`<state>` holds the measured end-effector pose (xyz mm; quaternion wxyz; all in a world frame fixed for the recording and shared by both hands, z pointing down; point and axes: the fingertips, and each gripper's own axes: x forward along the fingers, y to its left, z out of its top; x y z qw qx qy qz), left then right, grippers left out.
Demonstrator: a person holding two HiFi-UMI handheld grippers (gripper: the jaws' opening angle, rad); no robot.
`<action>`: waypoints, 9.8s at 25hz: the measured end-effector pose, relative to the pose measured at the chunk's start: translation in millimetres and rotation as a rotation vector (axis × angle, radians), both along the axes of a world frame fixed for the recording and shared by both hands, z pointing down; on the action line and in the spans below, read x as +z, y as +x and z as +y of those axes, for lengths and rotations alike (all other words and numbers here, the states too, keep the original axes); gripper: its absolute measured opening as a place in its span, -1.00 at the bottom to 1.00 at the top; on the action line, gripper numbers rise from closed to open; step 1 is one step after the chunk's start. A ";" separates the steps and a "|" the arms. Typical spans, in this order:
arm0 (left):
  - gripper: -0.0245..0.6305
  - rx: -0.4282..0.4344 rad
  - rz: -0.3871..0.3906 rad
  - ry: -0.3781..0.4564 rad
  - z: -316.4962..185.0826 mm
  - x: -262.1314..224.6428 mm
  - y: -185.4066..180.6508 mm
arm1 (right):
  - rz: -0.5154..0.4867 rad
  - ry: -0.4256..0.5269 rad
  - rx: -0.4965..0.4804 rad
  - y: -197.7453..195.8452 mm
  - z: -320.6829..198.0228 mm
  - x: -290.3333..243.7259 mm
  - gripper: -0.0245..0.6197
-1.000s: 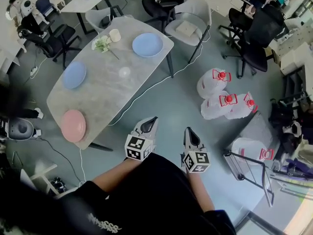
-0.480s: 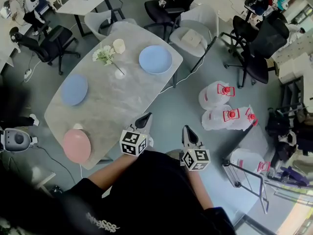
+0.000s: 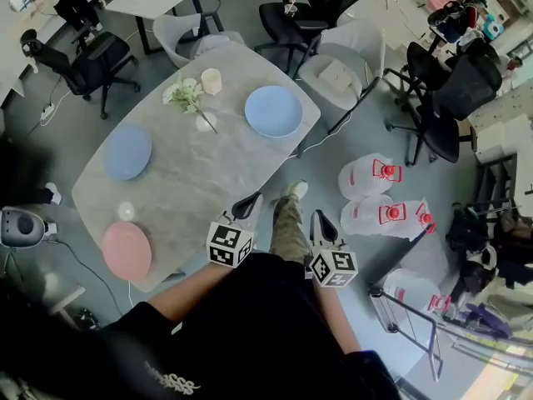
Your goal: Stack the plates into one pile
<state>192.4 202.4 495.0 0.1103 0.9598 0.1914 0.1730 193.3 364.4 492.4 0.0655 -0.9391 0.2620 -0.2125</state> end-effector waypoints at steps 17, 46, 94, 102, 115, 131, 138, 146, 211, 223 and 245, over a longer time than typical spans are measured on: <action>-0.87 -0.175 -0.132 0.028 -49.2 49.4 166.2 | -0.076 0.050 -0.135 222.4 -25.3 40.4 -0.88; -0.38 -0.508 -0.706 -0.128 -120.1 247.1 311.0 | -0.567 -0.184 -0.537 461.9 -93.6 245.2 -0.66; -0.74 -0.760 -0.650 -0.356 -154.9 221.3 137.1 | -0.502 -0.288 -0.729 319.5 -179.8 218.9 -0.78; -0.74 -0.786 -0.618 -0.415 -186.5 212.1 10.1 | -0.479 -0.350 -0.781 198.2 -220.0 206.2 -0.78; -0.73 -0.809 -0.523 -0.482 -210.6 194.7 -164.2 | -0.500 -0.366 -0.752 29.9 -249.1 195.1 -0.78; -0.74 -0.972 -0.500 -0.498 -268.4 180.1 -198.9 | -0.464 -0.371 -0.841 8.2 -328.9 178.5 -0.79; -0.74 -0.999 -0.538 -0.482 -324.6 183.4 -194.5 | -0.496 -0.340 -0.860 15.5 -390.5 183.1 -0.80; -0.76 -1.037 -0.579 -0.472 -388.9 197.7 -170.1 | -0.520 -0.346 -0.888 42.2 -461.0 196.0 -0.80; -0.55 -1.189 -0.492 -0.396 -610.6 266.9 -78.7 | -0.549 -0.195 -0.848 147.0 -694.9 263.0 -0.65; -0.68 -1.193 -0.444 -0.576 -603.7 277.6 -74.0 | -0.589 -0.199 -0.884 137.8 -695.4 274.1 -0.75; -0.73 -1.192 -0.369 -0.622 -387.9 142.5 -180.7 | -0.570 -0.134 -0.803 30.8 -463.3 136.2 -0.77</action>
